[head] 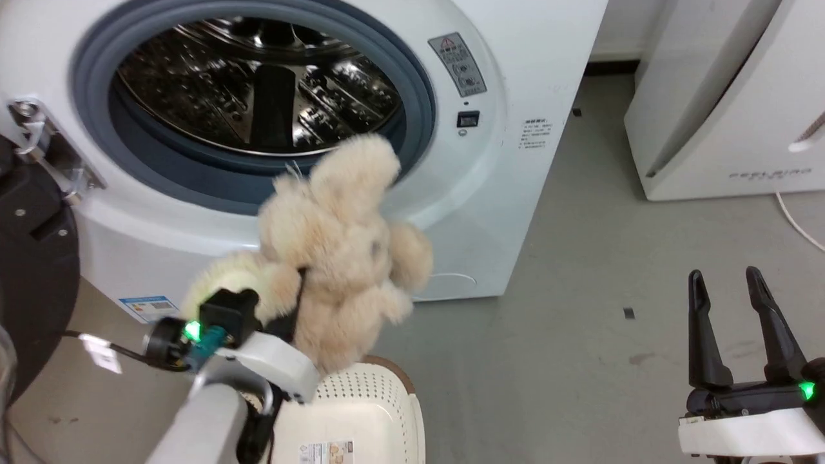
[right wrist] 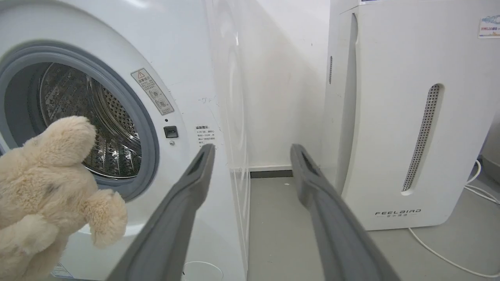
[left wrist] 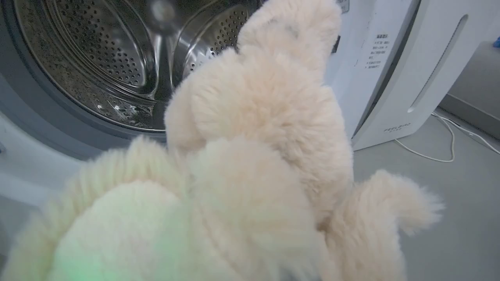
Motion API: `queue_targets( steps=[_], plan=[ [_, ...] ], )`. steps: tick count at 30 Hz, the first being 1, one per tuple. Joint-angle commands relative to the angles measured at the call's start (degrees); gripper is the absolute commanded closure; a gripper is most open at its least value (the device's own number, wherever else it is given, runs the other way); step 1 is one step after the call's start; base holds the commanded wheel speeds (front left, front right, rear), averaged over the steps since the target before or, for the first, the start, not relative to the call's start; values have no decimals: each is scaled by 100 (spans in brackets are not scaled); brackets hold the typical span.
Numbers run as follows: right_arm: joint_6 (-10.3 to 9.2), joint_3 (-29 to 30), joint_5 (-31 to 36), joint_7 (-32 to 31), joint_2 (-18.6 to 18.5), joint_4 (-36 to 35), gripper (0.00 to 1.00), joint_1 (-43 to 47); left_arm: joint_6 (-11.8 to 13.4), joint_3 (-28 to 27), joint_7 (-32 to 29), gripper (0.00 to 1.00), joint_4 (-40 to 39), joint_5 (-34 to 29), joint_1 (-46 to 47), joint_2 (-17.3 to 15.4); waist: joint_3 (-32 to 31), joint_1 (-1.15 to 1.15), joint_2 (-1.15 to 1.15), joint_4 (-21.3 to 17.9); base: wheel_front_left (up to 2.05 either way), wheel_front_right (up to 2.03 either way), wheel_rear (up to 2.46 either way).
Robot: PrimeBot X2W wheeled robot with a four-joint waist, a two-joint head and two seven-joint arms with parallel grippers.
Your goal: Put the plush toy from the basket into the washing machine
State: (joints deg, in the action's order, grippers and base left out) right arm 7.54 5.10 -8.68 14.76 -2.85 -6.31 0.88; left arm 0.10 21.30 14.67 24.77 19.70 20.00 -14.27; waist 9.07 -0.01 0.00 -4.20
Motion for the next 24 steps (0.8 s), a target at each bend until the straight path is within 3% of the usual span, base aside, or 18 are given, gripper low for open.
queue_targets(
  steps=[1, 10, 24],
  plan=[
    [-5, -11, 1, 24, -3, -46, 0, 2, 53, -119, 32, 100, -240, -84, -20, -67, 121, 1, 0, -76, 0, 0, 0],
    [-5, -29, -122, 24, -3, -200, 0, -309, -20, -824, 32, 100, -1029, -180, 610, -341, 989, 1, 0, -442, 0, 0, 0],
    [-5, -233, -538, 24, -3, -406, 0, -916, -411, -1074, -787, 100, -445, -511, 3644, -1503, 2698, 1, 0, -1198, 0, 0, 0]
  ],
)
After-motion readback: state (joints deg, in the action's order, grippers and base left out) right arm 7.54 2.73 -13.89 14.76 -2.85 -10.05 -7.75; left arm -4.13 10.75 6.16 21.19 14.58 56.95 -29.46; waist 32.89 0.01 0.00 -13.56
